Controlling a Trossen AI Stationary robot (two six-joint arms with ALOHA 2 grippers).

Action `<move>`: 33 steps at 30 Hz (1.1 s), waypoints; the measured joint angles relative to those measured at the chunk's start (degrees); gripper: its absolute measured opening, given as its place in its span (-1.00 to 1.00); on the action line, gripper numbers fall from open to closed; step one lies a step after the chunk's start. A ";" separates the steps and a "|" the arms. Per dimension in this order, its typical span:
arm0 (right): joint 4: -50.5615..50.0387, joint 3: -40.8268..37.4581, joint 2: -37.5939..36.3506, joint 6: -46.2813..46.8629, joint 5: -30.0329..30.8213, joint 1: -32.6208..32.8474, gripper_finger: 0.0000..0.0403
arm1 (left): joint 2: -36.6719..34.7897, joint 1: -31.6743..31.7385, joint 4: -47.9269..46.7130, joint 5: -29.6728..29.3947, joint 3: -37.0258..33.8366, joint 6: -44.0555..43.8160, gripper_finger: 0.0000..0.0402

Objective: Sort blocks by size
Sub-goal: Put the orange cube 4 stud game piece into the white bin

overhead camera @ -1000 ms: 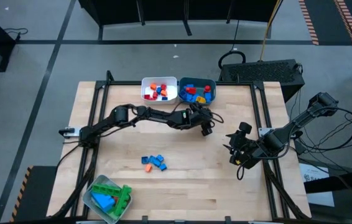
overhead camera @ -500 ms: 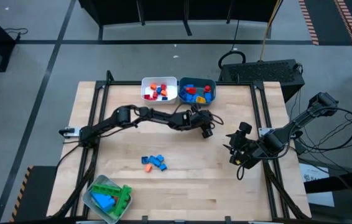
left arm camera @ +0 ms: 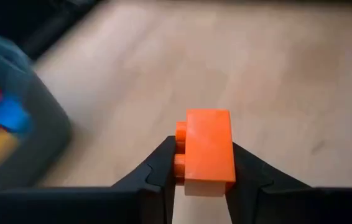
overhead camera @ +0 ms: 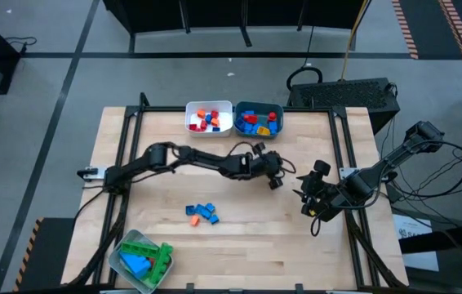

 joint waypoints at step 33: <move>0.19 0.00 -0.02 1.68 -0.07 0.00 -0.05 | -34.55 22.15 -16.90 -15.11 -36.61 -16.78 -0.30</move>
